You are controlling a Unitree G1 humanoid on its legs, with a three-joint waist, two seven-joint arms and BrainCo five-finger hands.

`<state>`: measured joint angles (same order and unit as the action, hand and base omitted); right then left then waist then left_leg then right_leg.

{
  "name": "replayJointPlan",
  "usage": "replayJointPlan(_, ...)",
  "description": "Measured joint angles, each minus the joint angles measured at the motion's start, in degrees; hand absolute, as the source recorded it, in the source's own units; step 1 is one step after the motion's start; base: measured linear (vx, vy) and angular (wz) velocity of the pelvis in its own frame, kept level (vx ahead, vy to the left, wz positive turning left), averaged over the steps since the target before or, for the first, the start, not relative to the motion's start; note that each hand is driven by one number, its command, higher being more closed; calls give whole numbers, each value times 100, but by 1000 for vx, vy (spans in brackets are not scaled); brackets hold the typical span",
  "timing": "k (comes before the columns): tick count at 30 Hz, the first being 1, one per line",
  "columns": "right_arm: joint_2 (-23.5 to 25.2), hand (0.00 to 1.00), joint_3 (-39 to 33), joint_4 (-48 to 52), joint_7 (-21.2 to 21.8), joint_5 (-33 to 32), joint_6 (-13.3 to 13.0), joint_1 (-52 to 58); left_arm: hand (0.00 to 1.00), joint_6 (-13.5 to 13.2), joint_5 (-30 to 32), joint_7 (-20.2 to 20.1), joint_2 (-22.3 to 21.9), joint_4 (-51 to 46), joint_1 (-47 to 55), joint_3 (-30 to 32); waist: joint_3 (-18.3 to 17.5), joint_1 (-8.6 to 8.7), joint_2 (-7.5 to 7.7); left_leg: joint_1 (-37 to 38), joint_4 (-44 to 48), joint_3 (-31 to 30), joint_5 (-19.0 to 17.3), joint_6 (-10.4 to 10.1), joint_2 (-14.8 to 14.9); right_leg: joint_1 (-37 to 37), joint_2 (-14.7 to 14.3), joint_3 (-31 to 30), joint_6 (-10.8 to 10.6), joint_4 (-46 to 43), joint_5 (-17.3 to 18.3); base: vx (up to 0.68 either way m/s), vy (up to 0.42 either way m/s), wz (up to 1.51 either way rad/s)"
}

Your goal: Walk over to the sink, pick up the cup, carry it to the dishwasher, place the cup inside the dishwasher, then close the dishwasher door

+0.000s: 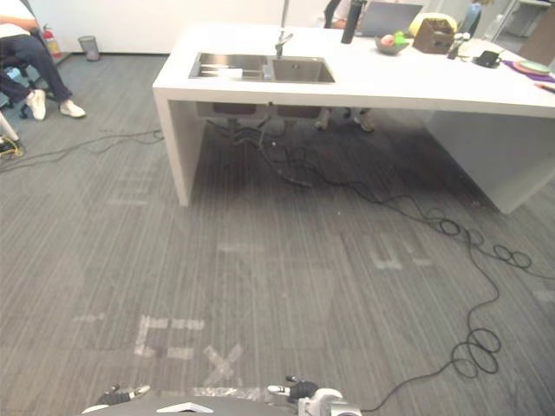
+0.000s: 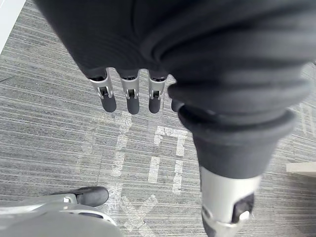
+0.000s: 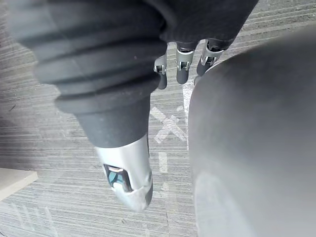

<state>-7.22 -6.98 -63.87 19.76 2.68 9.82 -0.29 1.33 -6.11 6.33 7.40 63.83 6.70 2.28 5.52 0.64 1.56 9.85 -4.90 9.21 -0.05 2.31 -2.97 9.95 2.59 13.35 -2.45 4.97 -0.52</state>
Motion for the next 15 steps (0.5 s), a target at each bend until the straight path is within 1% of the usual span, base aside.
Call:
replayJointPlan(5,16,0,0,-9,-76,-4,0,-4,0,-23,-8,-180,36,25,-15,-2,2,-1,-7,-3,0,-40,1,2,-4,4,0,26,-10,-4,13,0,0,2)
replayJointPlan(8,11,0,-1,-70,-166,-94,16,8,0,-13,-181,-273,65,40,-17,-1,13,-2,12,-3,0,-59,5,9,-8,13,3,43,-12,-3,14,0,0,2)
replayJointPlan(12,12,0,-7,-69,-183,-222,-41,39,0,-12,-270,-281,71,42,-14,1,22,-2,19,-9,0,-78,14,22,-18,14,13,63,-12,-1,13,0,0,2)
replayJointPlan(13,13,0,-14,-68,-232,-274,-96,60,0,-14,-271,-281,72,42,-11,2,23,-1,20,-15,0,-93,16,25,-23,14,17,76,-12,-1,13,0,0,6)
replayJointPlan(15,10,0,-30,-68,-318,-334,-102,88,0,-14,-268,-277,72,42,-10,5,23,0,21,-23,0,-112,17,25,-28,14,22,99,-12,-1,13,-10,-6,6)
